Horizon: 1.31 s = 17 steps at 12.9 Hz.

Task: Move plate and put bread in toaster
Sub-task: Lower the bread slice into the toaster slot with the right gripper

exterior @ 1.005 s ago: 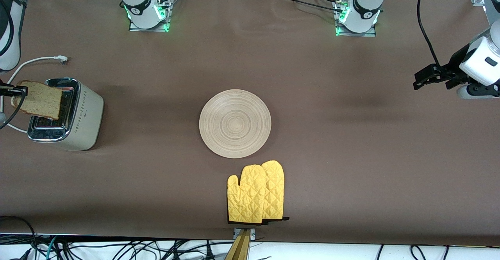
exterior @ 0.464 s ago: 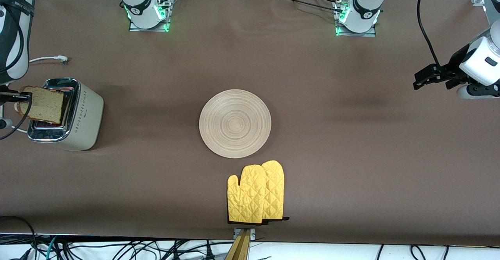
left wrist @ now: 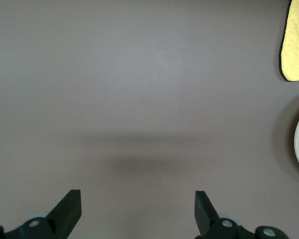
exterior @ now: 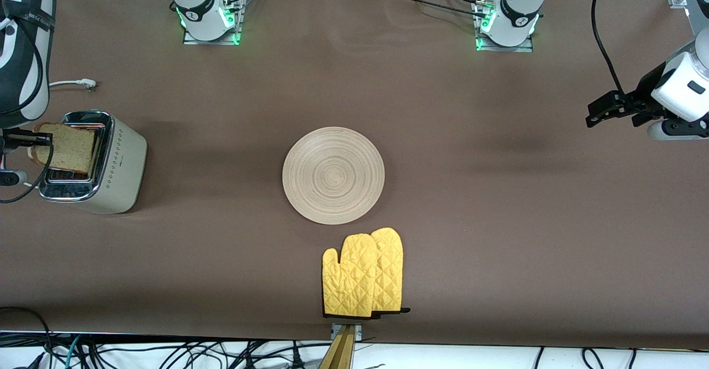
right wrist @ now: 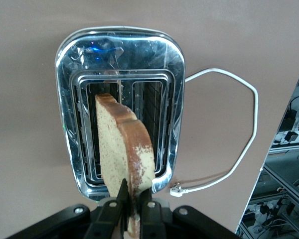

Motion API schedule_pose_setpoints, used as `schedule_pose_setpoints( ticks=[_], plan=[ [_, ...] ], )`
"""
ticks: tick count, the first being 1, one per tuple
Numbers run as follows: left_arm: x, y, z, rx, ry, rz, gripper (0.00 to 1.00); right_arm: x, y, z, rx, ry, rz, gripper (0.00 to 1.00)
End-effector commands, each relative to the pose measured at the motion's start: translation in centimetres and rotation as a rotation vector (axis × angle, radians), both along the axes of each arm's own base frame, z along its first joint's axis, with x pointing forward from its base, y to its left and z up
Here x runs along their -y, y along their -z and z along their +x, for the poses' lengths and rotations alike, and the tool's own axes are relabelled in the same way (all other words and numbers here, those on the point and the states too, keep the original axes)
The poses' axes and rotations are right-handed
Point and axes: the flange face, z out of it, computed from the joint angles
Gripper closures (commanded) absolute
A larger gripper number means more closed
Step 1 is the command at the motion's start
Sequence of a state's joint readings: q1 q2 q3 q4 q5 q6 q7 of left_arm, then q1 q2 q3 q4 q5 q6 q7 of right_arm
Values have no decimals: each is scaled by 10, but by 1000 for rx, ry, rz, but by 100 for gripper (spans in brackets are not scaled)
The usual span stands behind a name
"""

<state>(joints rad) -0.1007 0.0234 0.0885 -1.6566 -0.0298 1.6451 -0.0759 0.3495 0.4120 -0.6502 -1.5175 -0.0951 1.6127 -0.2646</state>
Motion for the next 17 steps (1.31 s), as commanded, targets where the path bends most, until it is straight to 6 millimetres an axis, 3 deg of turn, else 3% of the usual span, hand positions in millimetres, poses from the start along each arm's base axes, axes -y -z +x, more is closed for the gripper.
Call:
schedule_pose_setpoints(
  ticks=[1,8,14,17],
  plan=[
    [0,-4,-2,-5,-9,19,0,4,3,-3,-11,9,3,100],
    [0,-4,-2,-5,-9,19,0,-7,23,8,7,62,-19,100],
    [0,-3,-2,-7,-9,19,0,-21,72,24,13,105,18,100],
    [0,-3,-2,-5,-9,19,0,-29,87,30,31,108,29,100]
  ],
)
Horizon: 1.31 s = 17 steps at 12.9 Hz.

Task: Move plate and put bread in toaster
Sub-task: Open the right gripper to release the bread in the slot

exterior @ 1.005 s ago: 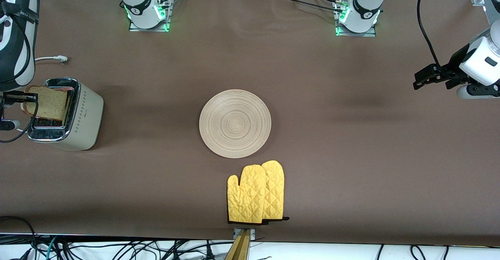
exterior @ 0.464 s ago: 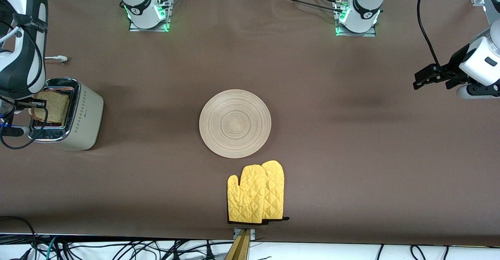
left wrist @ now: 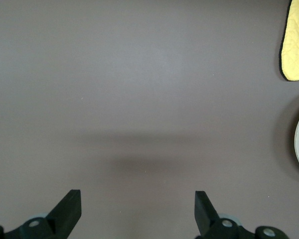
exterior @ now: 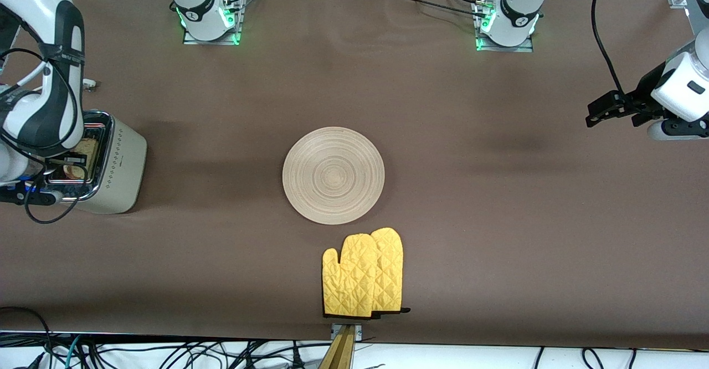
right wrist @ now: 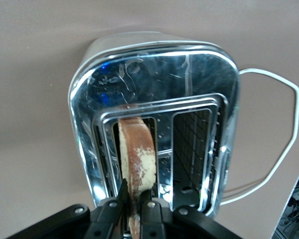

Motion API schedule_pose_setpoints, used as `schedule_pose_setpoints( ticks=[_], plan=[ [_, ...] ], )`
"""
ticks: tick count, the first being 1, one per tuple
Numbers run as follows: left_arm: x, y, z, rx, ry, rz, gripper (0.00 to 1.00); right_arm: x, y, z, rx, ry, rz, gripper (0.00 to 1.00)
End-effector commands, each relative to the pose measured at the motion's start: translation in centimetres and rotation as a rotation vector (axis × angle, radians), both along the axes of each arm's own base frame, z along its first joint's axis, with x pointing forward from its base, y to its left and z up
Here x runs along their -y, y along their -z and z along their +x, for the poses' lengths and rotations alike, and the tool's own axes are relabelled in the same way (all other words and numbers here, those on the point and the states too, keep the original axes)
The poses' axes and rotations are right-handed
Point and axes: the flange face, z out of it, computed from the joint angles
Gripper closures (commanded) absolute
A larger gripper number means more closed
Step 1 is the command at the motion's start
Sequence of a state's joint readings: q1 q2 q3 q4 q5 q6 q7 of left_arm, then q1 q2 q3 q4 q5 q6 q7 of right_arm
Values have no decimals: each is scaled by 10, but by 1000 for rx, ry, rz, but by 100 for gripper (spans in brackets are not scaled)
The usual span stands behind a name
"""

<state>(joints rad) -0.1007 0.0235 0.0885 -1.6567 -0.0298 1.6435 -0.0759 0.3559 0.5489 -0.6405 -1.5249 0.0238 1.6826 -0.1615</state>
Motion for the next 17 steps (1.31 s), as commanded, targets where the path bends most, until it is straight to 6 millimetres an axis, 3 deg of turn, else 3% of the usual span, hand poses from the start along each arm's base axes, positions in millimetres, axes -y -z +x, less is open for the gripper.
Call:
schedule_pose_setpoints(
  ticks=[1,2,3,4,7,11,17],
  plan=[
    [0,-2,-2,-6,-9,19,0,-5,10,9,44,9,10,100],
    [0,-3,-2,-5,-9,19,0,-6,13,10,46,7,8,95],
    [0,-3,-2,-5,-9,19,0,-6,14,11,50,10,13,40],
    [0,-2,-2,-6,-9,19,0,-6,15,11,51,12,20,0],
    [0,-2,-2,-6,-9,19,0,-4,10,11,55,4,26,0],
    [0,-2,-2,-5,-9,19,0,-2,-17,11,84,-24,44,0],
    [0,-2,-2,-6,-9,19,0,-15,-96,-2,91,-41,107,0]
  ],
)
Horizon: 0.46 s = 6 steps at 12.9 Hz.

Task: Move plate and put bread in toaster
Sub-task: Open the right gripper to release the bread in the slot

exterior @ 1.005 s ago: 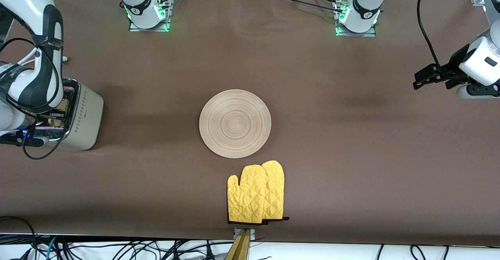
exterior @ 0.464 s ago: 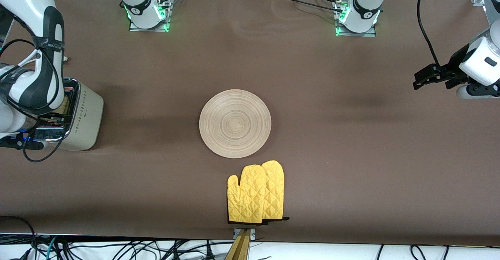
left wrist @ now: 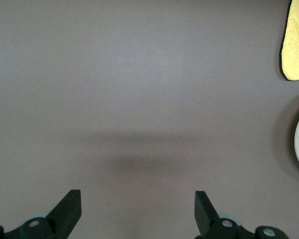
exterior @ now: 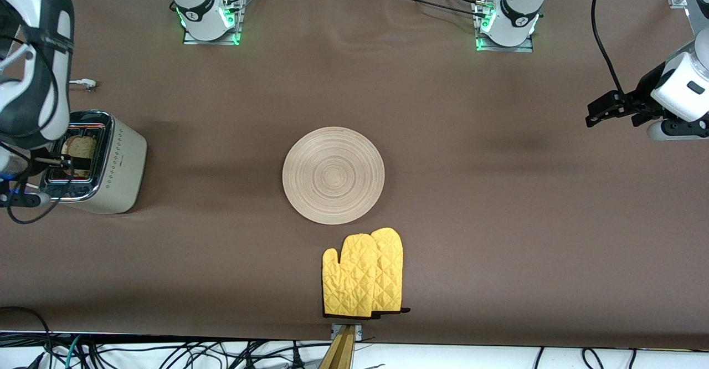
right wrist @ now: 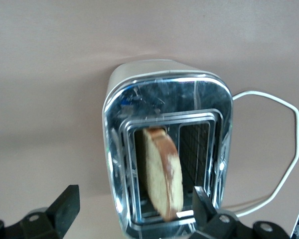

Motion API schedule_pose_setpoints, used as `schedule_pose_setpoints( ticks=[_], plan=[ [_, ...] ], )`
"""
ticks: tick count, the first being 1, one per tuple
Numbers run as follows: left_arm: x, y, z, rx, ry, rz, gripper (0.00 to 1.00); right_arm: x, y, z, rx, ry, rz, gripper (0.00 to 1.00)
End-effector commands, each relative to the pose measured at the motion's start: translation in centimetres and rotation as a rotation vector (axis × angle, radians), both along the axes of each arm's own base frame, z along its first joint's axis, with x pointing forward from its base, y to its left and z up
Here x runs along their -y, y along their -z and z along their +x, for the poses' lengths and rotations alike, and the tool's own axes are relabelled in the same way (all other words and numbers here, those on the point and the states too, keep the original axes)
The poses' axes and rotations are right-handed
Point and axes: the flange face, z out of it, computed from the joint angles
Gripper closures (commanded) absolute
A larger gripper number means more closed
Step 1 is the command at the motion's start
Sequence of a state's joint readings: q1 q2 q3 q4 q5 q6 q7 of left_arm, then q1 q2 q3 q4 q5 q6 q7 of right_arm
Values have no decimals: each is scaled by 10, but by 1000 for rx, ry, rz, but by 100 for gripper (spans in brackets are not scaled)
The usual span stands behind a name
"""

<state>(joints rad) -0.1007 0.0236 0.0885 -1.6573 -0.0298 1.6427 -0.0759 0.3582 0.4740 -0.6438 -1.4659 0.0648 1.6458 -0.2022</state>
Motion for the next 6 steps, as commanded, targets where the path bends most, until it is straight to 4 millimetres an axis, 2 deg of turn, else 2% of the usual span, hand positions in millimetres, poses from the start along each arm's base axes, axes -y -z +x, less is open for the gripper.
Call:
schedule_pose_setpoints(
  ticks=[1,3,6],
  plan=[
    [0,-3,-2,-5,-9,19,0,-13,-47,-6,-25,-11,42,0],
    [0,-2,-2,-5,-9,19,0,-26,-74,-9,-45,-18,54,0],
    [0,-2,-2,-5,-9,19,0,-69,-83,-8,-67,-74,86,0]
  ],
)
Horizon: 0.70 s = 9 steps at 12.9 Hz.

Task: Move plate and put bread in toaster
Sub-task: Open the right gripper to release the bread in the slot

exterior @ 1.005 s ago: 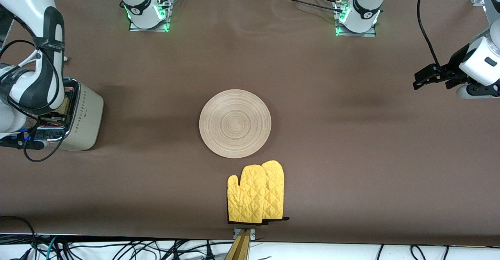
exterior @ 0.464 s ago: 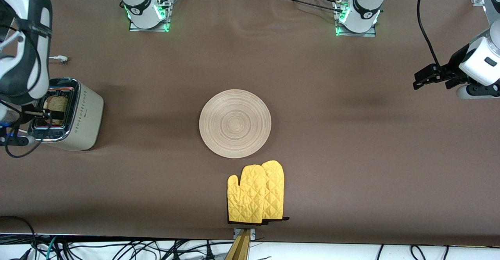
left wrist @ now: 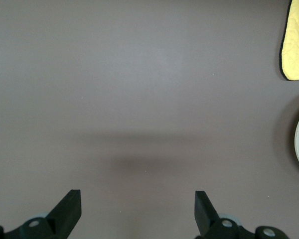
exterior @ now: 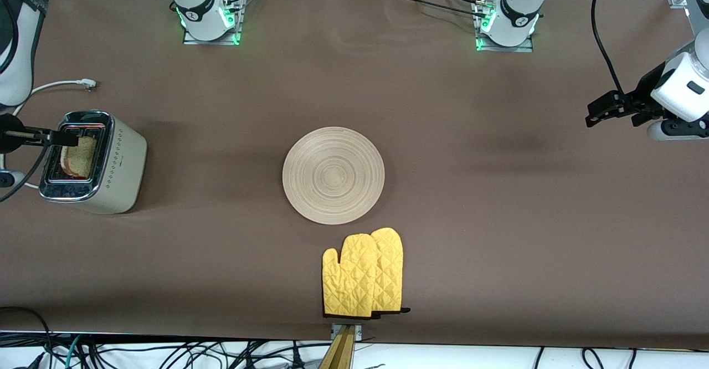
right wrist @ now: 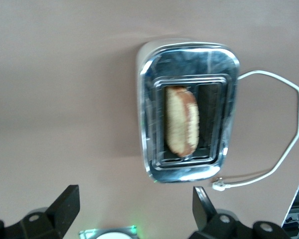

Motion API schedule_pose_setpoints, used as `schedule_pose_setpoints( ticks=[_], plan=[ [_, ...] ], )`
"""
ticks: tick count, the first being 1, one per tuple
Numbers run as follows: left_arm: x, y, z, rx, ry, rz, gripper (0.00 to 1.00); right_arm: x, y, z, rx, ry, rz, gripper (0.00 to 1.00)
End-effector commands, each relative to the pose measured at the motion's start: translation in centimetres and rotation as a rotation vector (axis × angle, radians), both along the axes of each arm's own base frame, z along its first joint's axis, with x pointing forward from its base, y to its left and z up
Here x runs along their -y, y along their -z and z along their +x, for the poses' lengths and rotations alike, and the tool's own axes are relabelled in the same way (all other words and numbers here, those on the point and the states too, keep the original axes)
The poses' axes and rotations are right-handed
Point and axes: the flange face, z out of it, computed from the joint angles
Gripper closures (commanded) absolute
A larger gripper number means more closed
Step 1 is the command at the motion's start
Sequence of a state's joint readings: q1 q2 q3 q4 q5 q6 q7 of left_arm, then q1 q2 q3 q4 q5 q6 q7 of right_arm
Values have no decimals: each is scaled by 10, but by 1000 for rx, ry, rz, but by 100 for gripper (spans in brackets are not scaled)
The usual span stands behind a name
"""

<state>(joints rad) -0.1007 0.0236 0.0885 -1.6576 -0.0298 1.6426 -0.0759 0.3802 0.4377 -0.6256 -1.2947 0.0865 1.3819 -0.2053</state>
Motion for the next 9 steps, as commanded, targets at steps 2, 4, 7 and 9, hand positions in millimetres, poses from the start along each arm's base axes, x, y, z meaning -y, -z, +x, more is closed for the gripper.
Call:
schedule_pose_setpoints(
  ticks=[2,4,7,9],
  plan=[
    [0,-2,-2,-6,-9,19,0,-56,-13,2,-13,-88,24,0],
    [0,-2,-2,-6,-9,19,0,-79,-14,-3,-46,-111,31,0],
    [0,-2,-2,-4,-9,19,0,-105,-33,-12,-19,-163,67,0],
    [0,-1,-2,-8,-9,19,0,-108,-39,-18,-11,-206,113,0]
  ],
)
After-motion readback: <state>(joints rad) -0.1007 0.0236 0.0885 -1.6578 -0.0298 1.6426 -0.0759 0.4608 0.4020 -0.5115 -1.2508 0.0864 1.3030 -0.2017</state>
